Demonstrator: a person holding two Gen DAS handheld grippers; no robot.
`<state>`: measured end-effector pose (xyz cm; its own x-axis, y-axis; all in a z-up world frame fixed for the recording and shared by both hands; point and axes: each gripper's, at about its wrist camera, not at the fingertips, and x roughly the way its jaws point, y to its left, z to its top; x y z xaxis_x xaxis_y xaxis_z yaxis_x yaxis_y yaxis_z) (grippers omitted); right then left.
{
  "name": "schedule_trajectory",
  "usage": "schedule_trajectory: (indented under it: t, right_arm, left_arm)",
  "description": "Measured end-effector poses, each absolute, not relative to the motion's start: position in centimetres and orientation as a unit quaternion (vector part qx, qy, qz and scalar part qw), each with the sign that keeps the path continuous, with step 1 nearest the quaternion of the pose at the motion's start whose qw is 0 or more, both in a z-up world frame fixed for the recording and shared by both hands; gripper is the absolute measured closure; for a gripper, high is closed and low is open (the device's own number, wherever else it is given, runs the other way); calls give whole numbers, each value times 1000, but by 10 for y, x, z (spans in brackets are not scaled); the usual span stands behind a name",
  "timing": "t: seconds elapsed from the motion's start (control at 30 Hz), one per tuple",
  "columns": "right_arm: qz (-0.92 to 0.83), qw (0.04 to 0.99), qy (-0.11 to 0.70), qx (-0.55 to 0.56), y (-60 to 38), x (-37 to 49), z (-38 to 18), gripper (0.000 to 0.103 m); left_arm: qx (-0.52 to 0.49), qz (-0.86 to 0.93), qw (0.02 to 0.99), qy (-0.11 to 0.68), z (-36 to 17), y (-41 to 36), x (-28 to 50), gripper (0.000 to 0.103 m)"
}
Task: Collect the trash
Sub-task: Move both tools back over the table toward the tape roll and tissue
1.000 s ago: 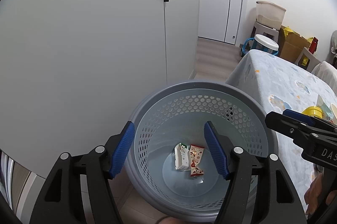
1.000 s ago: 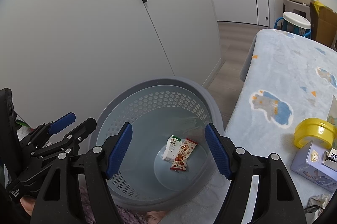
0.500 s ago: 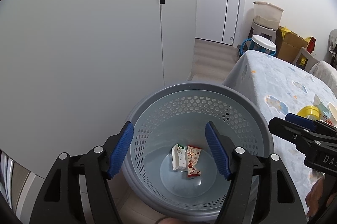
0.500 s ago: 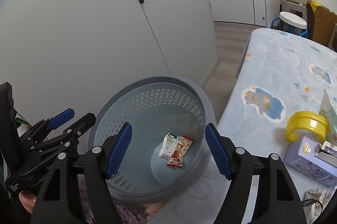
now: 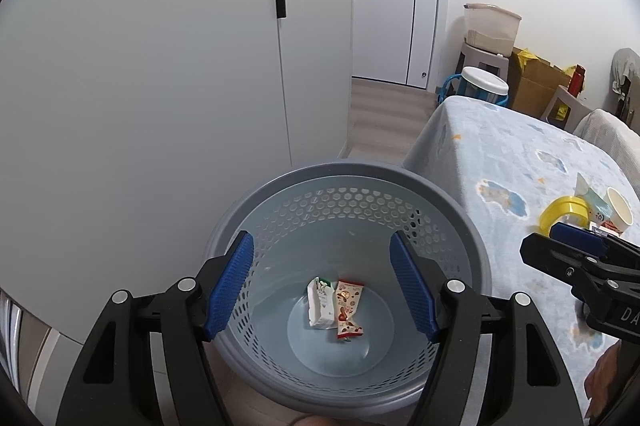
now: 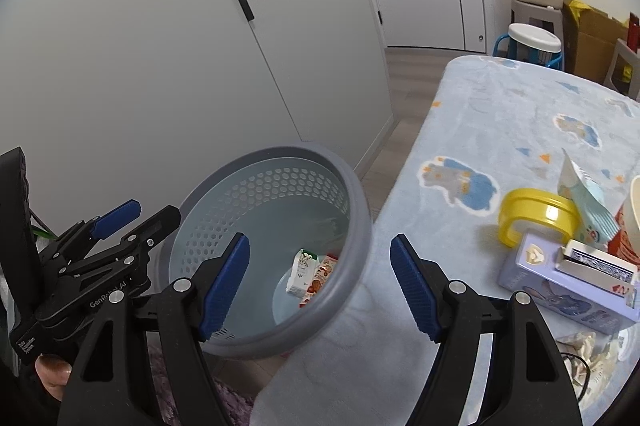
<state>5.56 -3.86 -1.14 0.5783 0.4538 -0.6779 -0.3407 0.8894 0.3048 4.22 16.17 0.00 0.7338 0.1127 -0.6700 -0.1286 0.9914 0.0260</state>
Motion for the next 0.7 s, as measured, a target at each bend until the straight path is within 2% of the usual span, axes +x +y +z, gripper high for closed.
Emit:
schedule_trajectory:
  t: [0.27, 0.7]
  right_arm:
    - [199, 892, 399, 79, -67, 42, -10, 28]
    - [130, 904, 396, 91, -128, 1, -2, 27]
  left_arm:
    - [-4, 44, 933, 357, 1, 144, 39, 30]
    - [3, -13, 936, 352, 6, 101, 32, 30]
